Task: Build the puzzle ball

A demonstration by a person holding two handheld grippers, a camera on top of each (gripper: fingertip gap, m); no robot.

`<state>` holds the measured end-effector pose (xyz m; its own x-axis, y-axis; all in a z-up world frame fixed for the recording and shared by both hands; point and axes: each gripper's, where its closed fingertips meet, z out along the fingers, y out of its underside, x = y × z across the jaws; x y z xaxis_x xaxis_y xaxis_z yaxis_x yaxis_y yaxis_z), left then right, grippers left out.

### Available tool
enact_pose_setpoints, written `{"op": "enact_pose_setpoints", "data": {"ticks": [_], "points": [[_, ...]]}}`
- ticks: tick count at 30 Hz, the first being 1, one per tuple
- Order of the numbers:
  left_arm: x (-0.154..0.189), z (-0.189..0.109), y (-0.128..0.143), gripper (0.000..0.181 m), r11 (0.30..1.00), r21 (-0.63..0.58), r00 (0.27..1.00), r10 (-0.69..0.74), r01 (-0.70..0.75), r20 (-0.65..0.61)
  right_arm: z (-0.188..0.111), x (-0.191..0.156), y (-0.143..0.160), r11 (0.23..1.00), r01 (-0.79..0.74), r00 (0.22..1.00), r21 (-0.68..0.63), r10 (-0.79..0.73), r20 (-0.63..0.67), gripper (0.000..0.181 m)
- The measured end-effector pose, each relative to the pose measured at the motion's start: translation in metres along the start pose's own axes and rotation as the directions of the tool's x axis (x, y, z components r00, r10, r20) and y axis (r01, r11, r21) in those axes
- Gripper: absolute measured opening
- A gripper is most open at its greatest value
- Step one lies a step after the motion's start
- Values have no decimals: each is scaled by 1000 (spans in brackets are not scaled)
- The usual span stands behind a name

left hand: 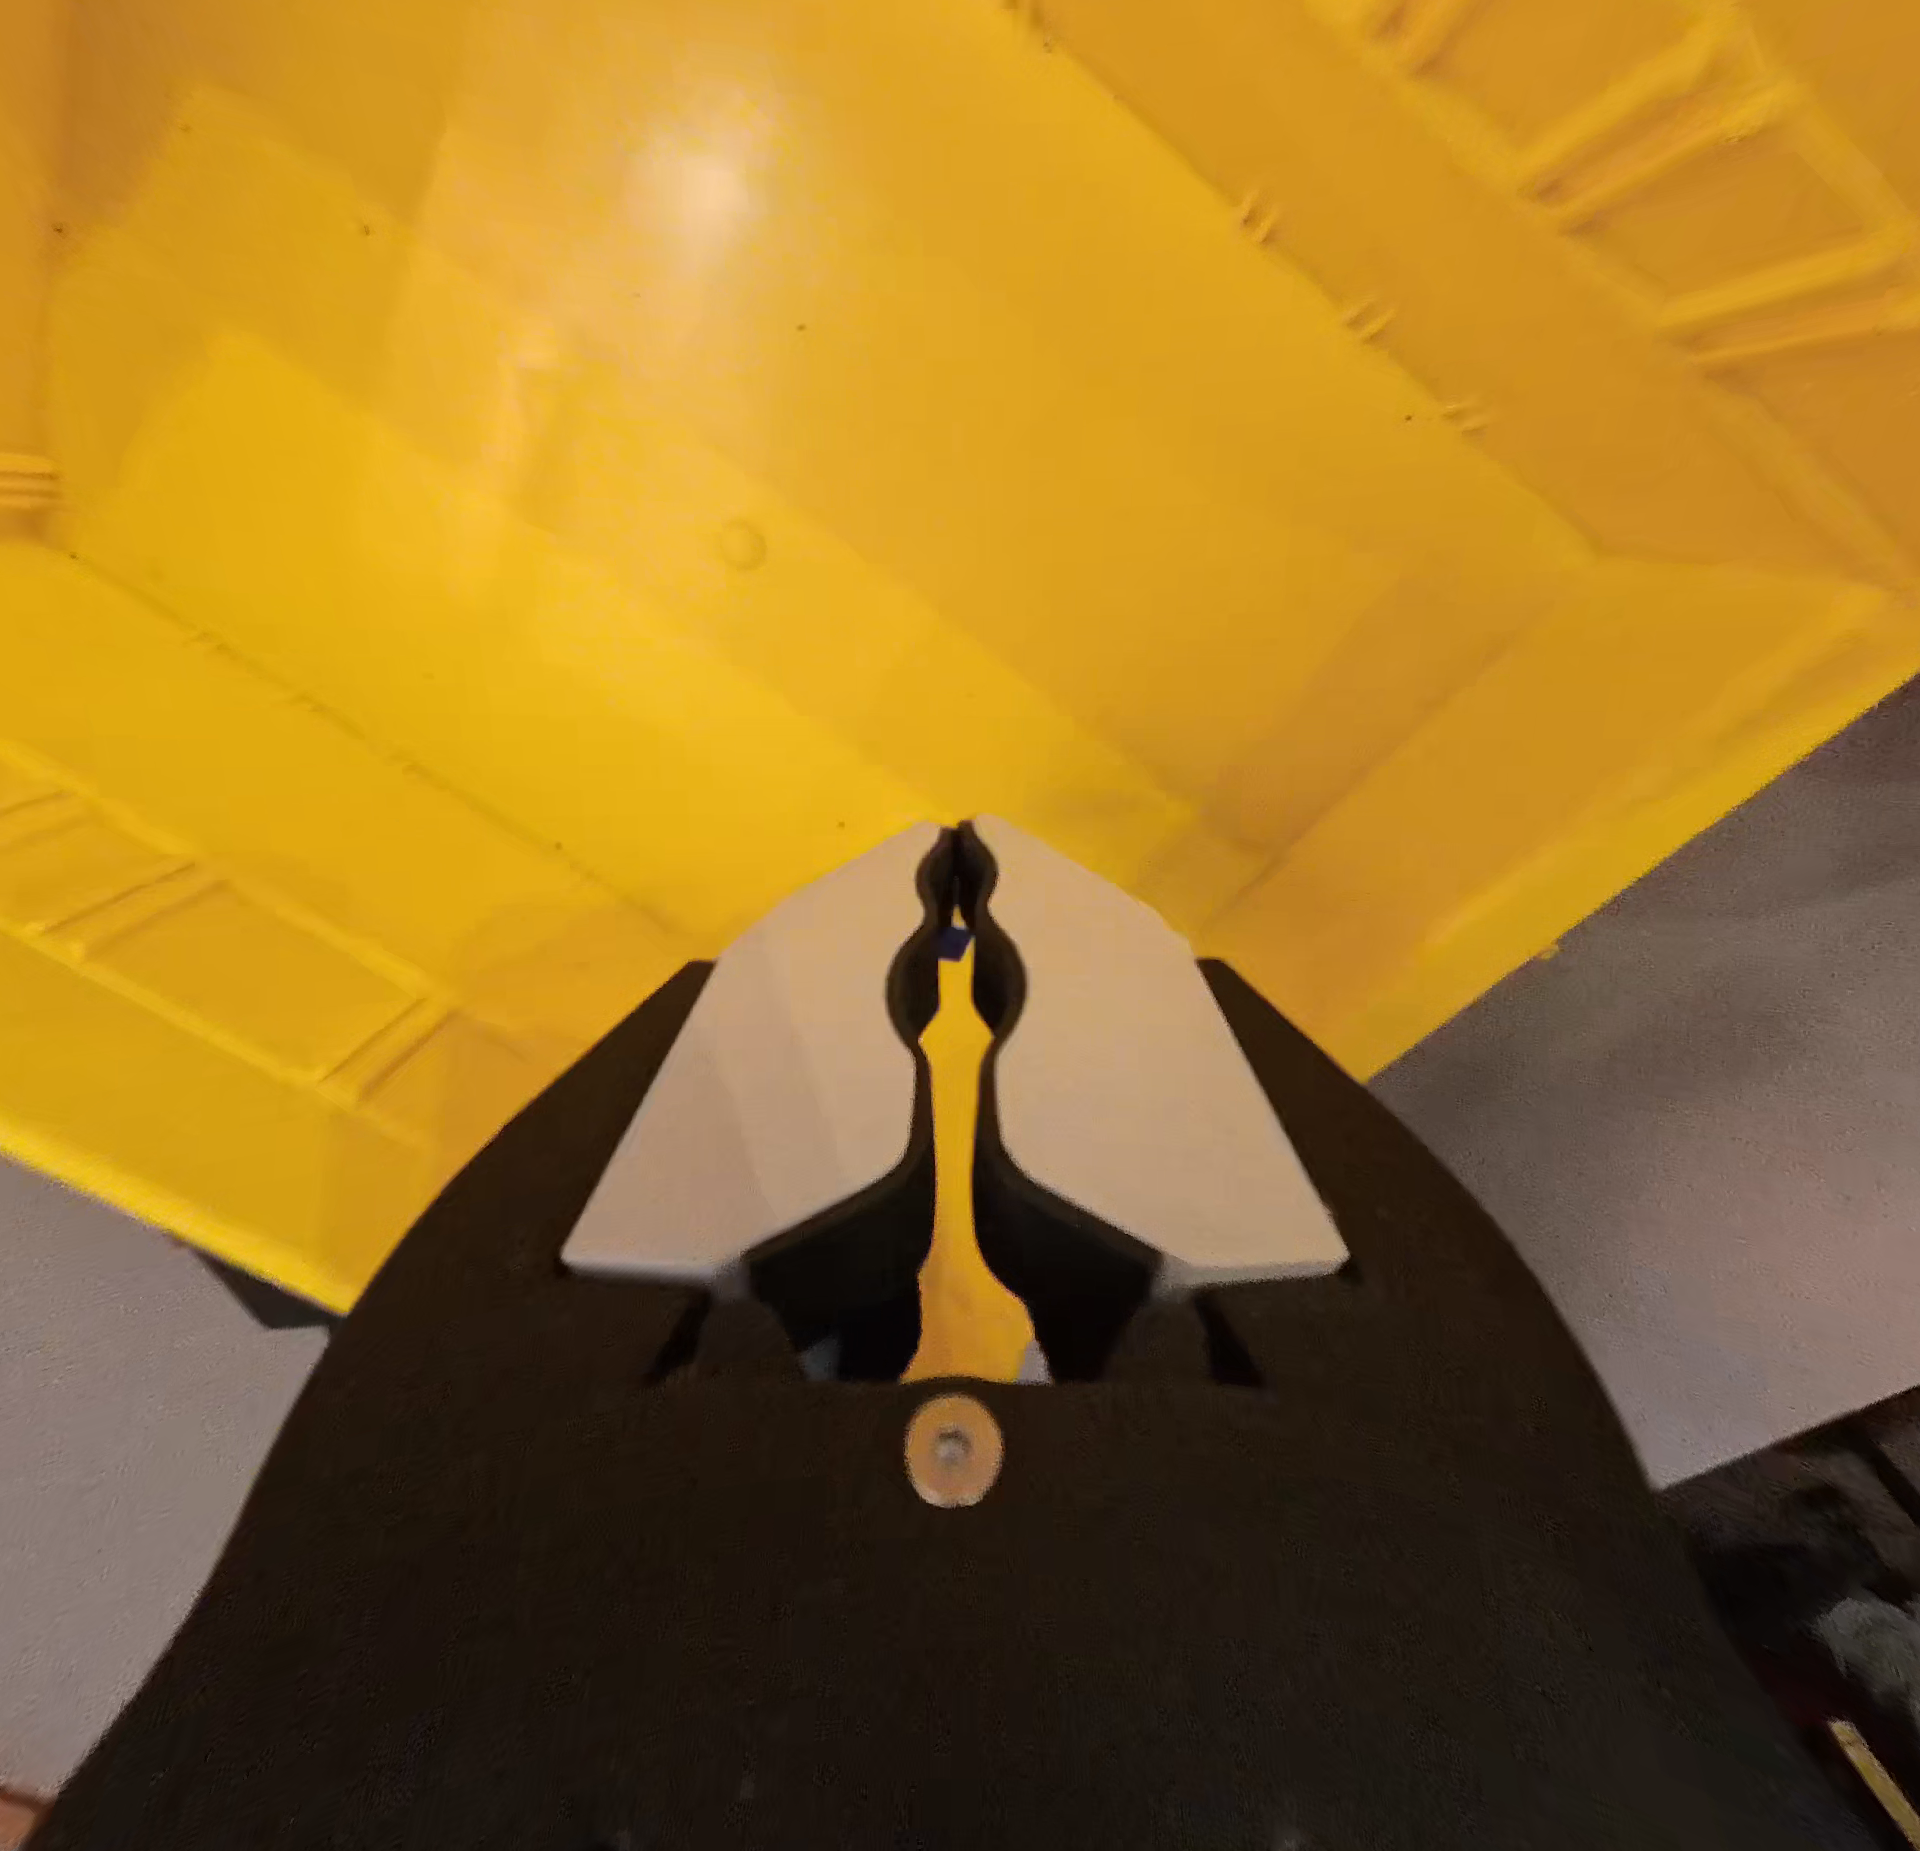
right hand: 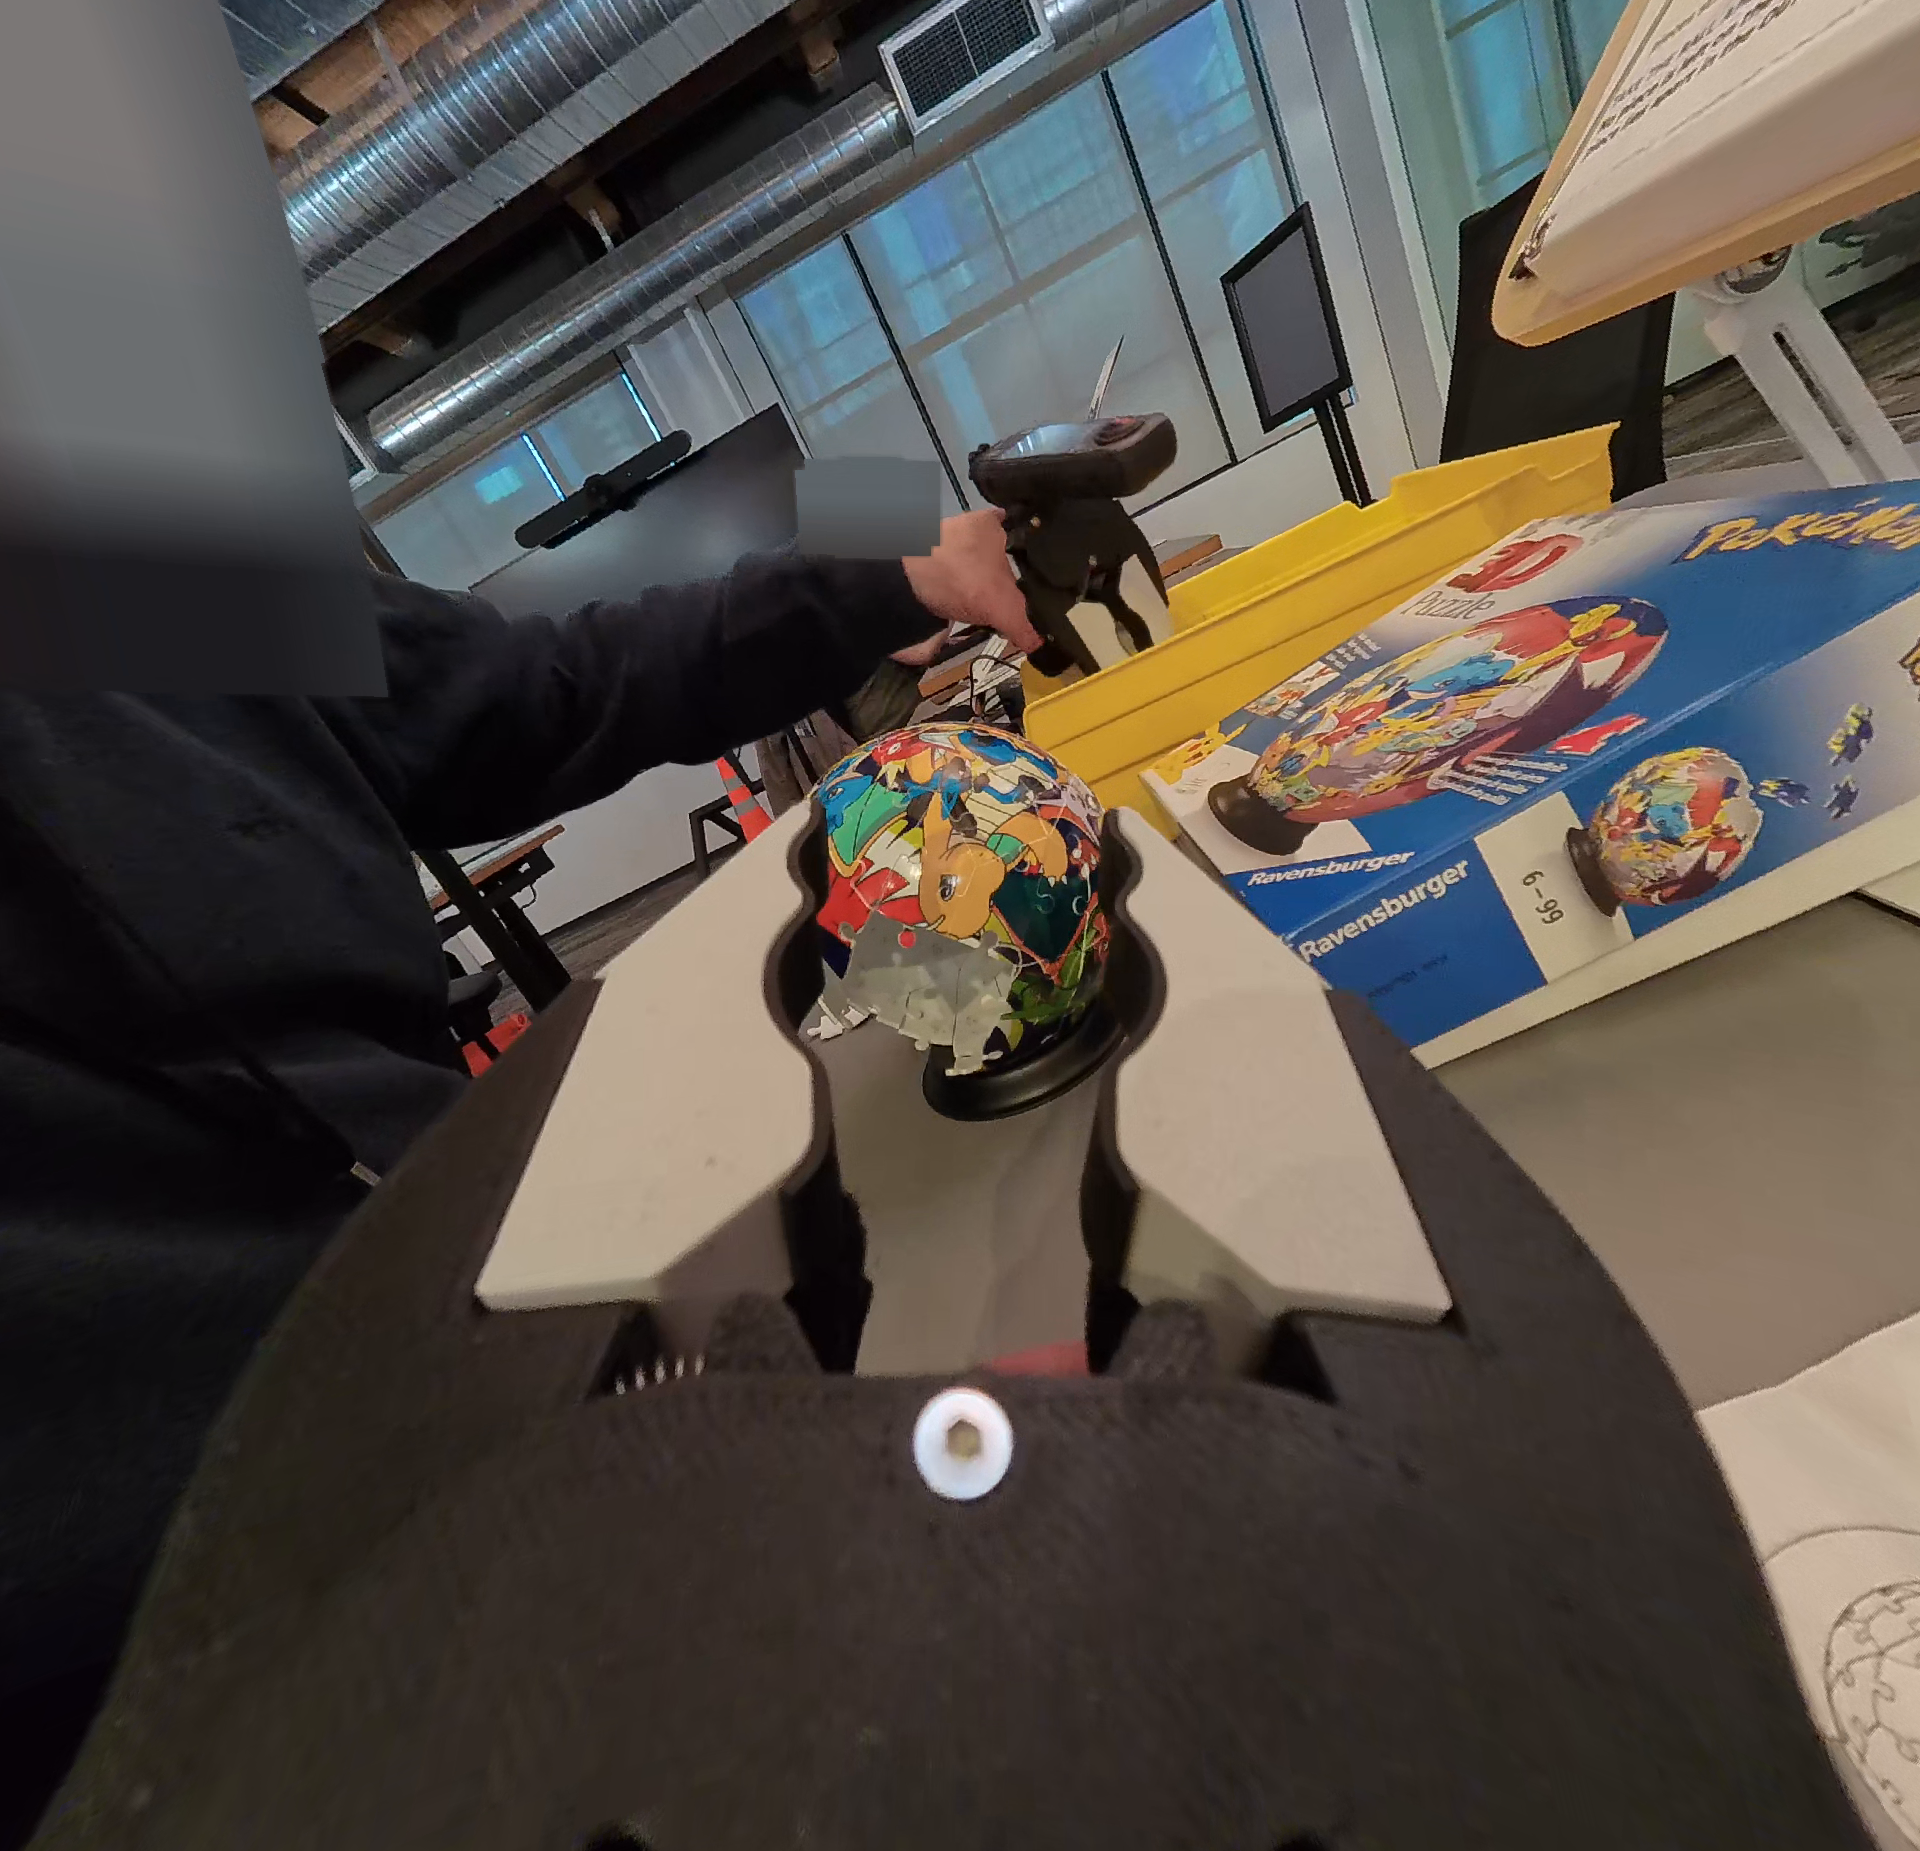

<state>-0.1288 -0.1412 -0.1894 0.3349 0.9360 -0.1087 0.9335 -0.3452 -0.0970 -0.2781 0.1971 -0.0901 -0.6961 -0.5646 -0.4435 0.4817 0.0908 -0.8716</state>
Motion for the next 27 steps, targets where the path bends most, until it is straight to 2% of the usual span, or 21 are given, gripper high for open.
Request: {"op": "enact_pose_setpoints", "data": {"ticks": [1, 4, 7, 9, 10, 12, 13, 21, 24, 27], "points": [[-6, -3, 2, 1, 1000, -5, 999, -2, 2, 32, 0, 0, 0, 1000, -2, 1000, 1, 2, 0, 50], [-8, 1, 22, 47, 987, -159, 999, -1, 6, 33, 0, 0, 0, 1000, -2, 1000, -3, 2, 2, 50], [-8, 16, 30, 57, 965, -257, 998, 60, -56, 8, 0, 0, 0, 1000, 1, 1000, -1, -1, 1, 50], [-16, 25, 39, 56, 932, -347, 993, 115, -101, 21, 0, -1, 0, 1000, 3, 1000, -4, -3, 1, 50], [-11, 27, 41, 45, 920, -373, 992, 120, -123, -31, 0, -1, 0, 1000, 3, 1000, -5, -3, 2, 50], [-8, 28, 33, 38, 922, -353, 988, 141, -156, -69, 0, -1, 0, 1000, 2, 1000, -7, -2, 4, 50], [-1, 28, 34, 26, 918, -360, 984, 137, -169, -114, 0, -1, 0, 1000, 1, 1000, -7, -1, 5, 50], [-3, 26, 32, 25, 909, -355, 974, 179, -217, -137, 0, -2, 0, 1000, 3, 1000, -13, -3, 8, 50], [0, 24, 28, 25, 930, -312, 978, 158, -195, -138, 0, -2, 0, 1000, 2, 1000, -13, -2, 7, 50], [3, 6, 16, 25, 958, -233, 983, 148, -169, -107, 0, -2, 0, 1000, 2, 1000, -17, -2, 6, 50]]}}
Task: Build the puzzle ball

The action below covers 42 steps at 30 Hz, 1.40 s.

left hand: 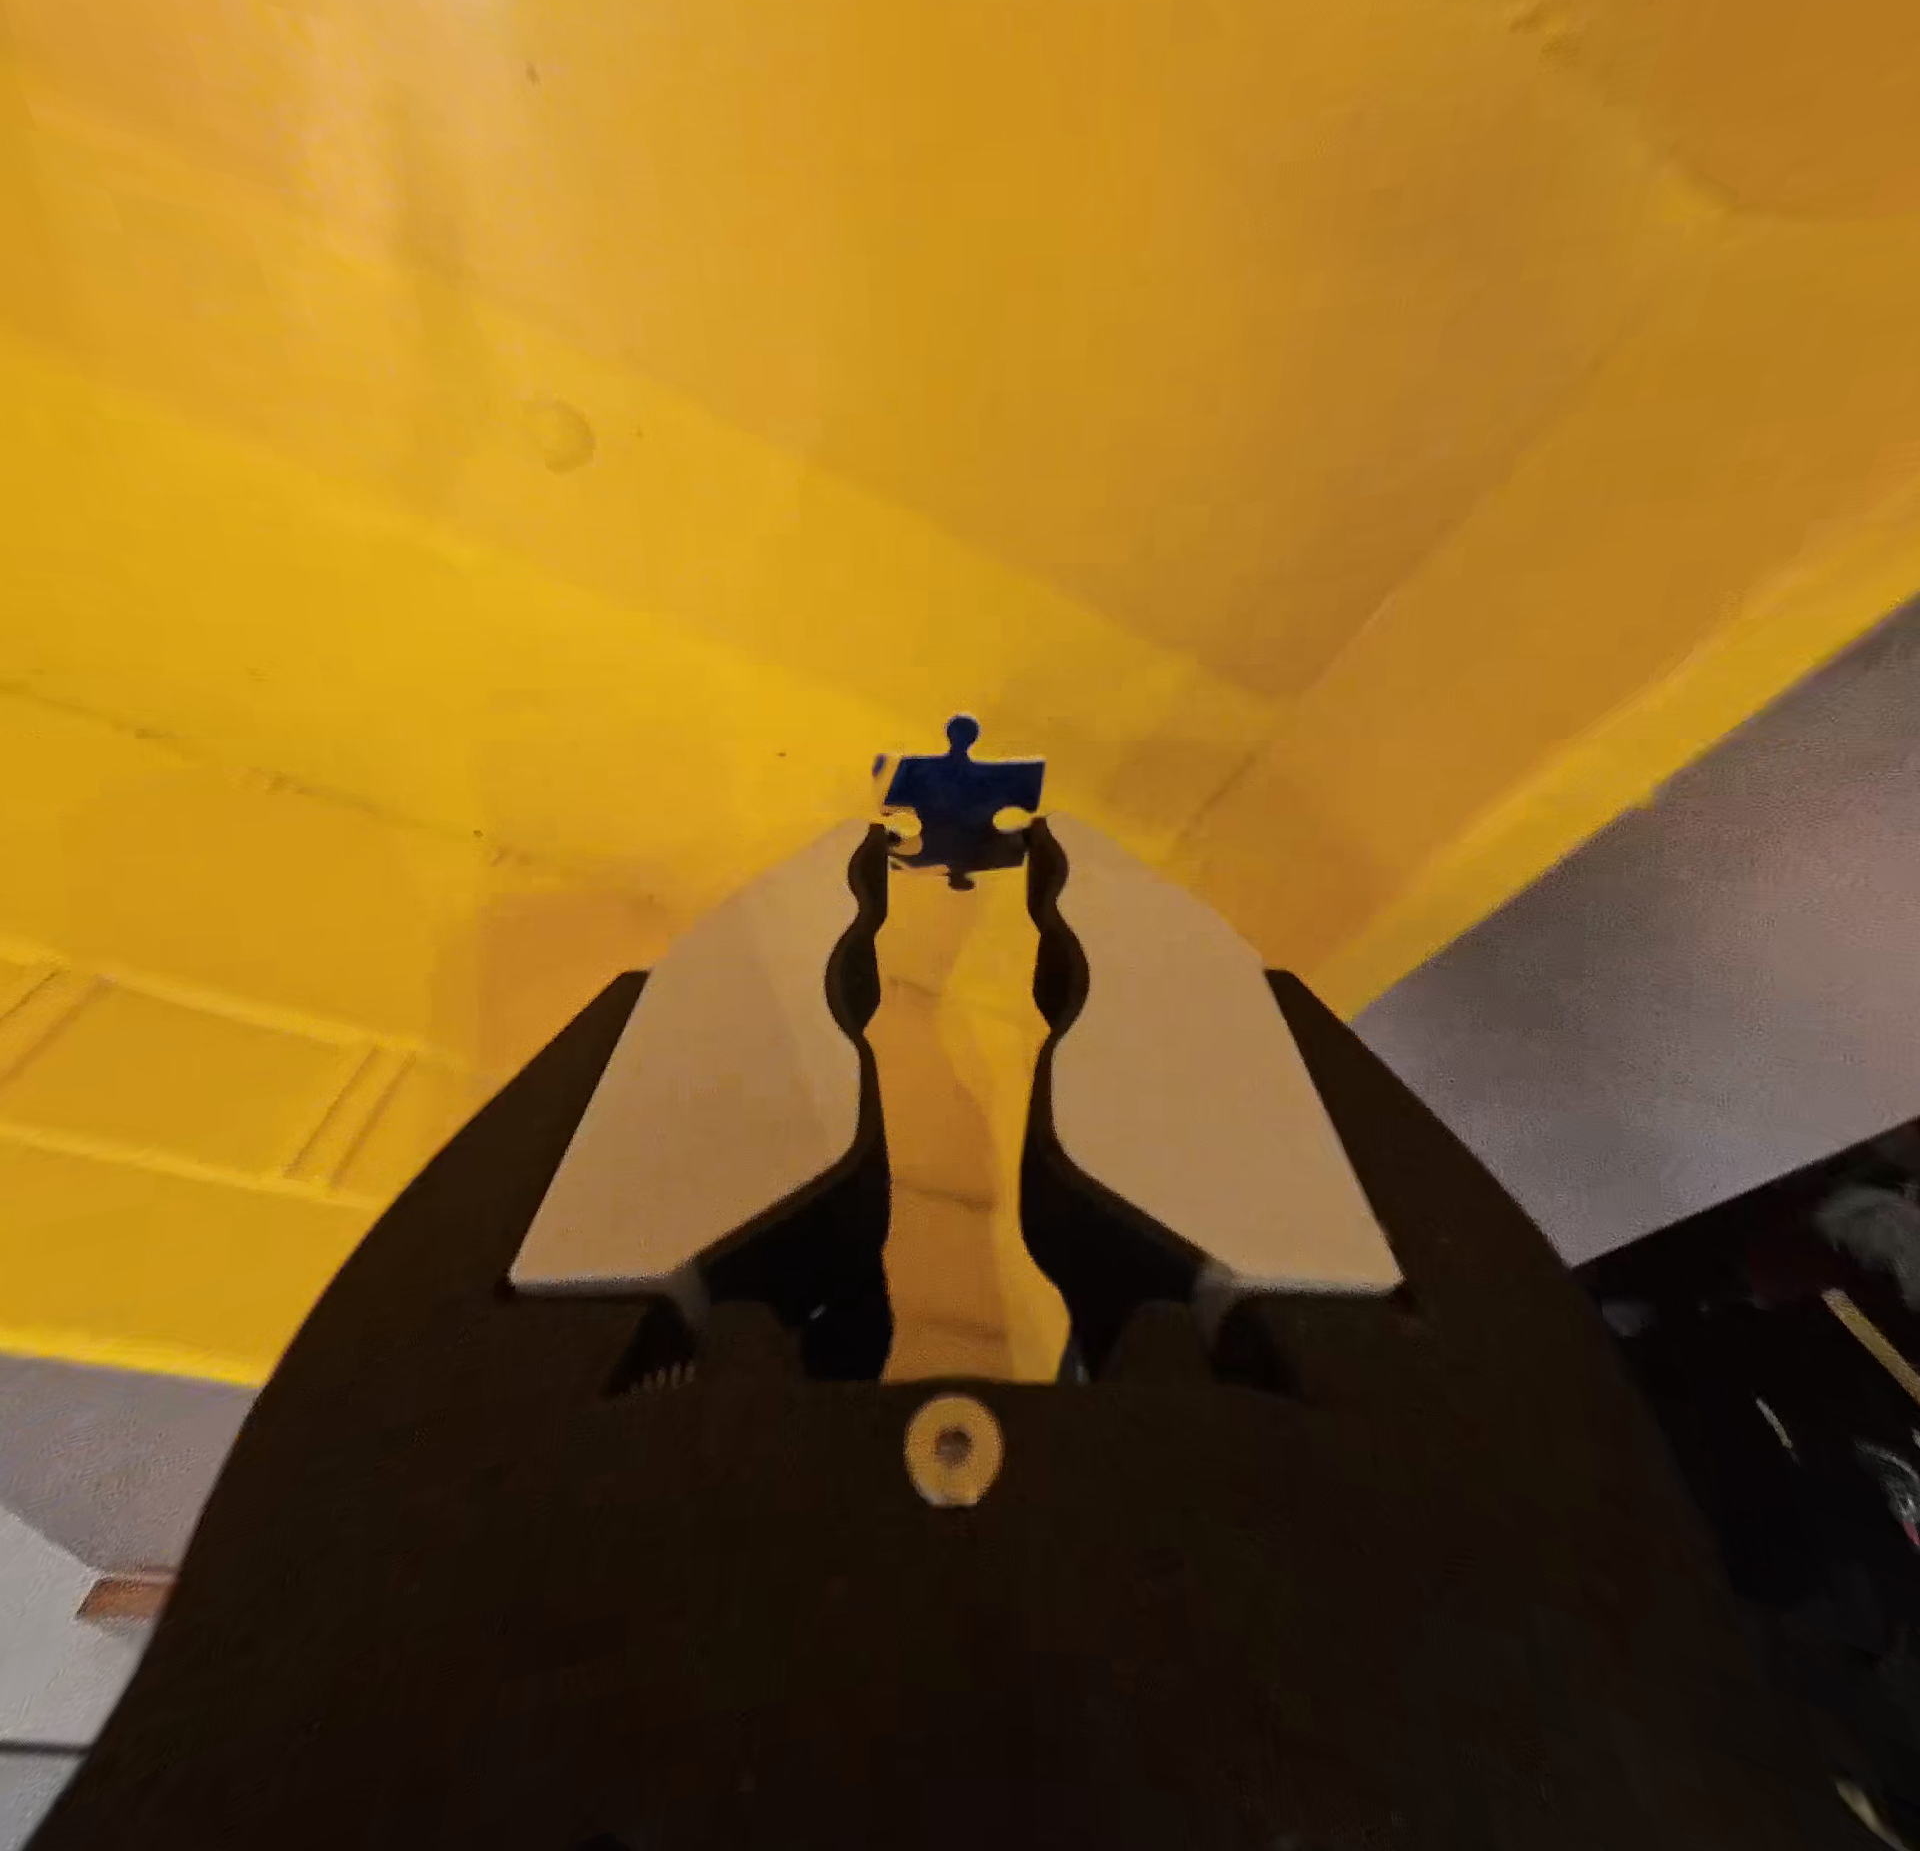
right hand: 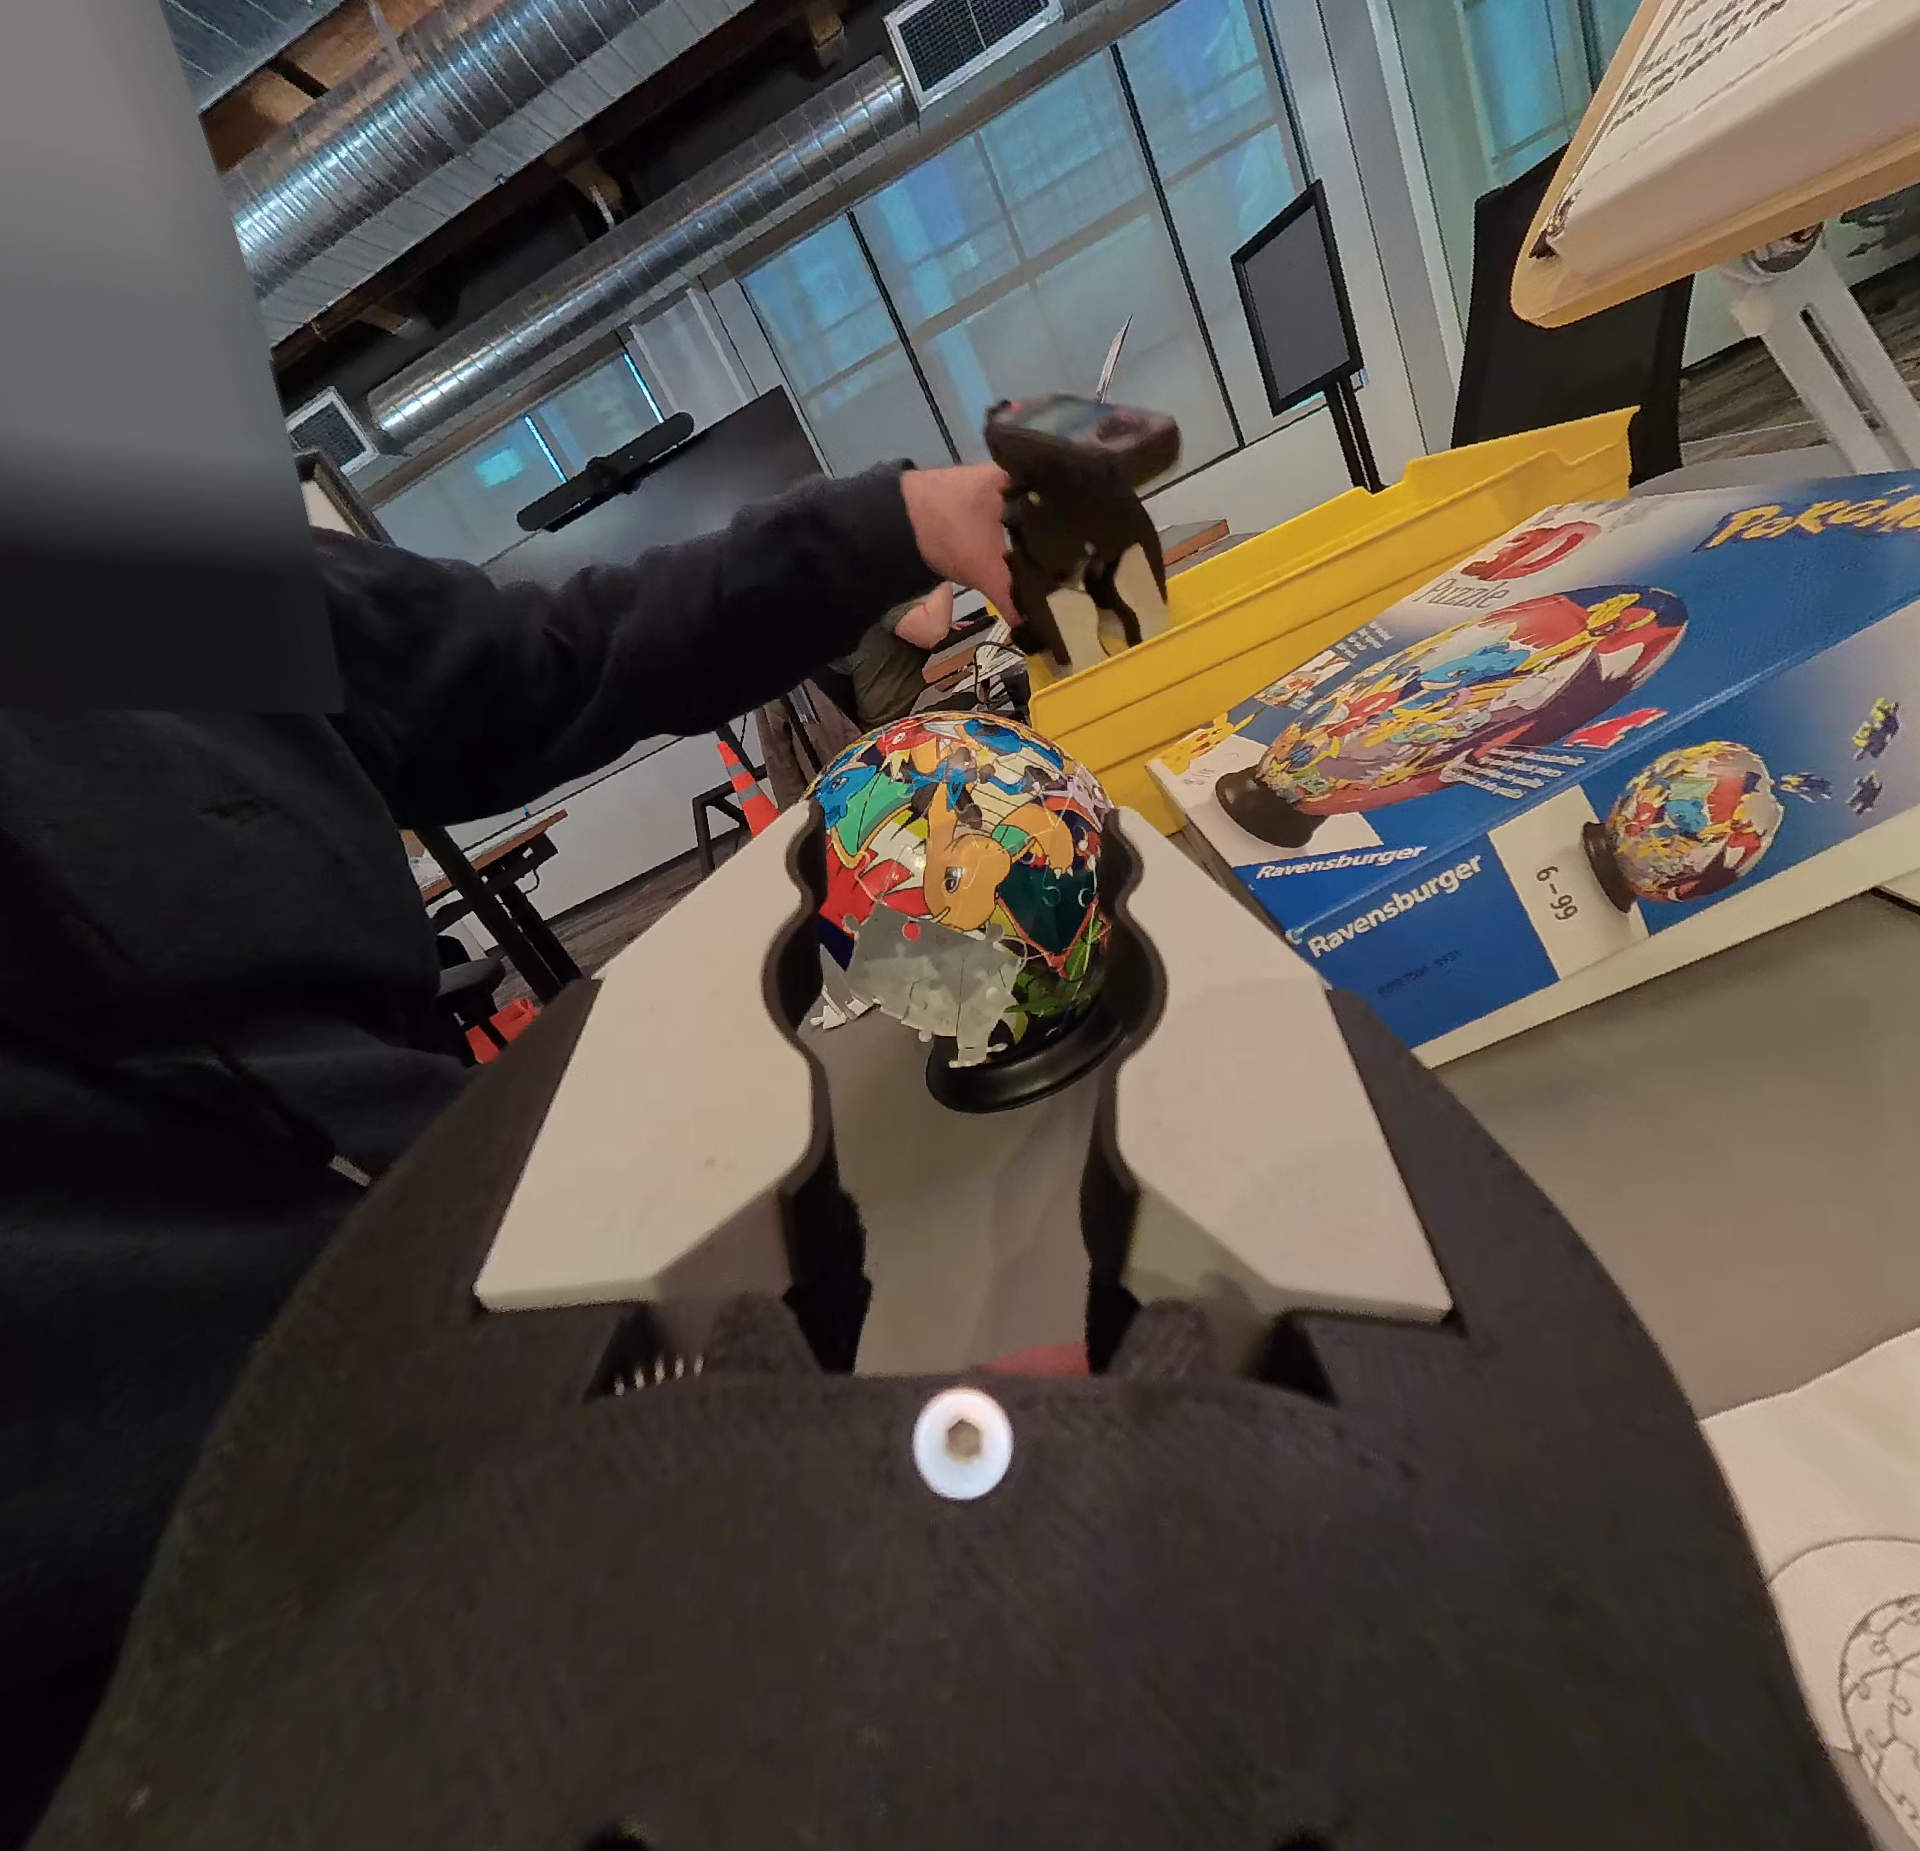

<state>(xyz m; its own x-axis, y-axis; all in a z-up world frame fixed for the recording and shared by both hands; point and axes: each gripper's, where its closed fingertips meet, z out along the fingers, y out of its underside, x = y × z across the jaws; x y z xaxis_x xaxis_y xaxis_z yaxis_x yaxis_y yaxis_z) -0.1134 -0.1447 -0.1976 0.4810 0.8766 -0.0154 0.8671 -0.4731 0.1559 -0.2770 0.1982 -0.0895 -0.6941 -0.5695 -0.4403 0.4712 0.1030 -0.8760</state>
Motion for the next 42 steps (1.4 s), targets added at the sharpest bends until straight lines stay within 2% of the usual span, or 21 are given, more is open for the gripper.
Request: {"op": "enact_pose_setpoints", "data": {"ticks": [3, 5, 8, 10, 12, 14, 17, 21, 22, 24, 26, 28, 30, 32, 35, 38, 42], "points": [[18, -42, -18, 26, 985, 172, 999, -26, 22, 24, 0, -2, 1, 999, 37, 999, -8, -37, -9, 50], [42, -78, -36, 25, 951, 311, 999, -20, 7, 36, 1, -9, 4, 994, 105, 994, -42, -106, -18, 48], [101, -133, -60, 25, 868, 490, 997, 53, -74, 58, 5, -43, -4, 969, 237, 971, -64, -237, 9, 43], [148, -157, -75, 25, 821, 556, 992, 107, -126, 67, 10, -76, -5, 946, 310, 950, -97, -307, 51, 42], [198, -169, -90, 25, 772, 615, 985, 170, -160, 44, 16, -110, 8, 908, 380, 924, -174, -367, 107, 40], [253, -167, -105, 25, 739, 652, 967, 254, -169, -37, 20, -141, 23, 847, 469, 883, -250, -442, 159, 38], [323, -151, -127, 25, 714, 683, 911, 370, -153, -183, 28, -178, 44, 712, 627, 778, -314, -584, 230, 34], [387, -129, -152, 26, 704, 699, 798, 492, -129, -349, 32, -197, 77, 478, 782, 608, -399, -726, 321, 29], [397, -126, -154, 26, 705, 698, 769, 513, -124, -382, 31, -198, 85, 421, 805, 571, -419, -743, 350, 28], [400, -123, -162, 27, 702, 699, 758, 529, -138, -381, 28, -201, 99, 339, 834, 516, -435, -758, 400, 28], [406, -129, -163, 26, 695, 712, 706, 554, -100, -442, 26, -199, 107, 260, 856, 460, -447, -778, 428, 24], [408, -128, -165, 26, 703, 705, 686, 560, -96, -466, 25, -194, 117, 199, 861, 427, -467, -782, 454, 20], [412, -131, -167, 26, 698, 710, 656, 579, -92, -484, 24, -192, 126, 165, 865, 411, -474, -776, 478, 6], [416, -126, -168, 26, 706, 701, 643, 585, -103, -495, 21, -190, 133, 163, 858, 425, -487, -757, 496, 2], [416, -120, -169, 26, 717, 692, 636, 574, -86, -516, 16, -186, 135, 233, 822, 503, -520, -726, 469, 0], [414, -119, -171, 23, 715, 697, 655, 553, -55, -515, 9, -181, 131, 358, 753, 617, -552, -675, 404, 0], [394, -112, -167, 35, 703, 707, 787, 478, -77, -391, -9, -145, 119, 580, 507, 830, -638, -528, 180, 0]]}}
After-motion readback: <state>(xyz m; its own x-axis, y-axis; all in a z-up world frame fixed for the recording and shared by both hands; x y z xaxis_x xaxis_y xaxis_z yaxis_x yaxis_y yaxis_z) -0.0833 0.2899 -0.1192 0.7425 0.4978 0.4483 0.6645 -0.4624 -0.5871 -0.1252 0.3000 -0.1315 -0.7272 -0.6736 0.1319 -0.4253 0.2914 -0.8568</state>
